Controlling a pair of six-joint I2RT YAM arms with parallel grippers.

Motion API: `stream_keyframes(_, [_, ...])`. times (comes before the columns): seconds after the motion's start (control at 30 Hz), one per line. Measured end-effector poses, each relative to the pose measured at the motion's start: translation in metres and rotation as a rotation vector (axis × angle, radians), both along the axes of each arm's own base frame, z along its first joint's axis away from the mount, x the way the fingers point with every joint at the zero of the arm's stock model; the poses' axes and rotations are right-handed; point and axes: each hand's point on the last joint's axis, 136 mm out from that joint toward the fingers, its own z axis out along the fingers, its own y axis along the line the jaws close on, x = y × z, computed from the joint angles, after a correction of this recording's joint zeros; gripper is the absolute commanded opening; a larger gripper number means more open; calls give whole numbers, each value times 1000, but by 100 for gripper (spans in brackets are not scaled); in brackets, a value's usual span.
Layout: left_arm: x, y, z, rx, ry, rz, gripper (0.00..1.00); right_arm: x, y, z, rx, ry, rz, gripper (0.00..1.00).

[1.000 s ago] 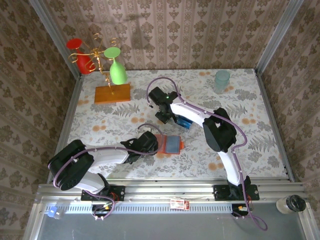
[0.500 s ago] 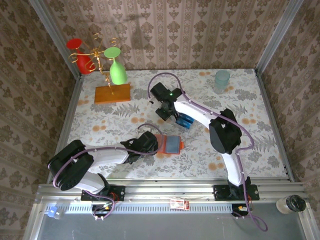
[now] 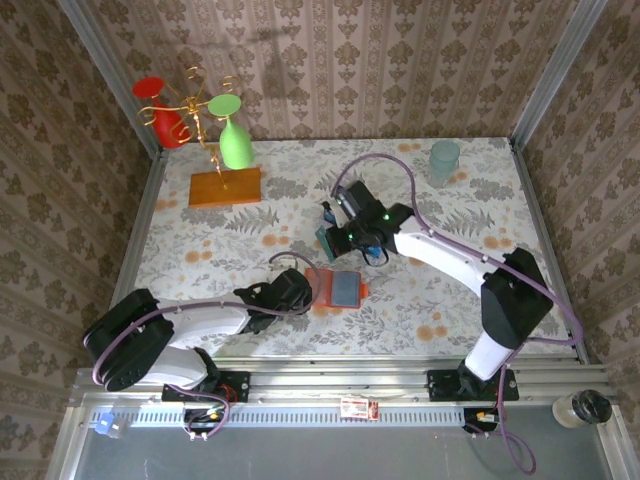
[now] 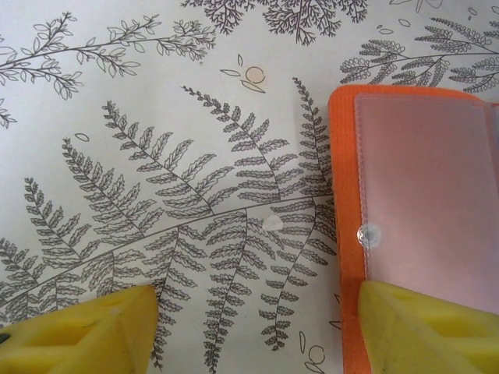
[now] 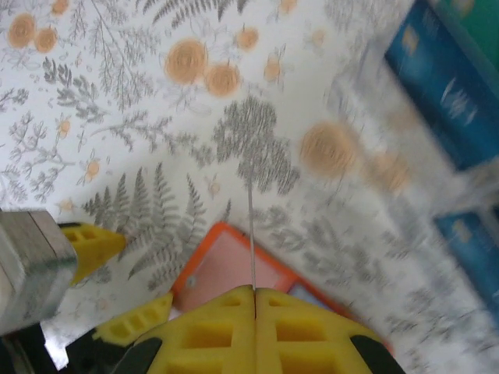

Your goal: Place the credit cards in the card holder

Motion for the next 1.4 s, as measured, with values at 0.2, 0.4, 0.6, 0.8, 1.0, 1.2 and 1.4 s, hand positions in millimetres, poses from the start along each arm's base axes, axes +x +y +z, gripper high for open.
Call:
stream_keyframes(0.2, [-3,-2,0,-2,-1,-5,70,-33,-14,-35,154,118,-145,0])
stream_keyframes(0.4, [-3,-2,0,-3,-4,2,70,-37,-17,-39,281,149,-260,0])
stream_keyframes(0.6, [-5,-3,0,0,-4,-4,70,-39,-21,-51,334,186,-332,0])
stream_keyframes(0.8, [-7,1,-2,20,3,-4,70,-40,-23,-61,365,207,-371,0])
stream_keyframes(1.0, [-8,4,3,21,-4,0,70,-42,-22,-74,362,241,-385,0])
stream_keyframes(1.2, [-6,4,10,8,-19,3,70,-39,-15,-84,380,267,-377,0])
stream_keyframes(1.4, [-7,5,18,-4,-31,6,71,-39,-8,-91,400,294,-353,0])
